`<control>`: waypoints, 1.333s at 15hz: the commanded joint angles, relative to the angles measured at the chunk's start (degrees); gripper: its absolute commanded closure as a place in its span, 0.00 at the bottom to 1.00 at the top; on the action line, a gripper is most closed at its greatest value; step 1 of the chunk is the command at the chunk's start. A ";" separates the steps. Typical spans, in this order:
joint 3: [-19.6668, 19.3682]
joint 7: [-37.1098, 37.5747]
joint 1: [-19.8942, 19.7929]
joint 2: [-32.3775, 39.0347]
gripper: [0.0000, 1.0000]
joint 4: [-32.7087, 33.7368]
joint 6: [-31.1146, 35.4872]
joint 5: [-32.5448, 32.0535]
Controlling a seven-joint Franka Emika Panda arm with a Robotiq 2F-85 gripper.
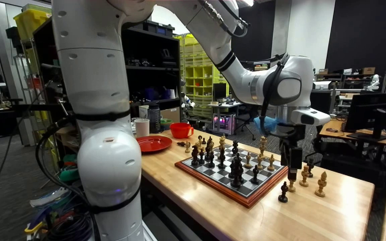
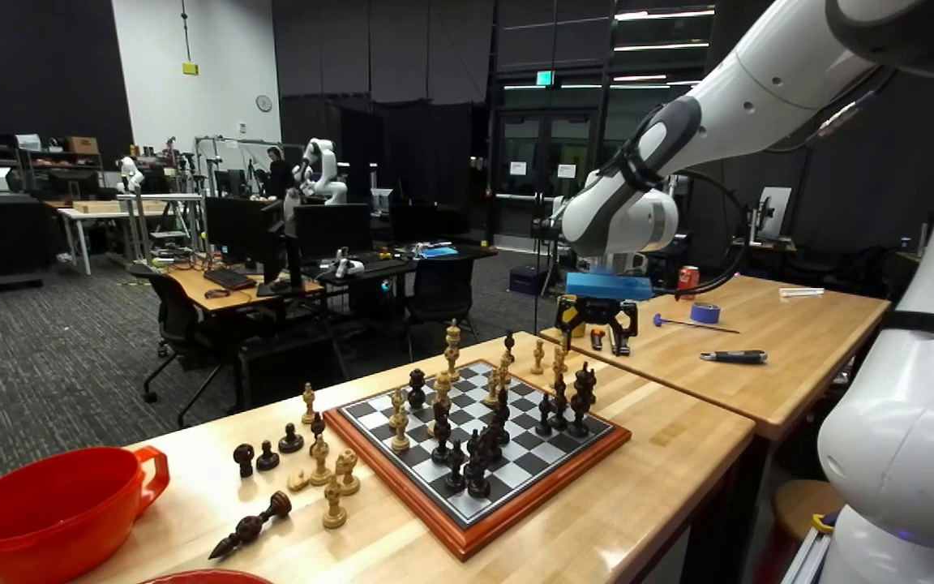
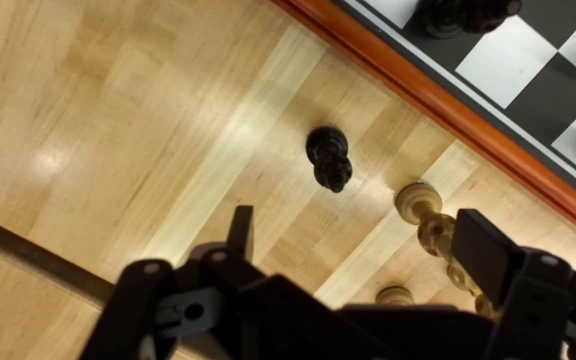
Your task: Pick up the black chess piece on the right and put it on the chess board
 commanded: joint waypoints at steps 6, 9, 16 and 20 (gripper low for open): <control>-2.77 0.23 0.80 4.60 0.29 3.16 -0.37 2.25; -2.83 0.09 1.05 4.75 0.50 2.59 -0.35 3.08; -2.79 -0.28 1.34 5.56 0.54 1.40 -0.07 4.07; -2.72 -0.42 1.82 6.23 0.88 0.39 0.17 5.04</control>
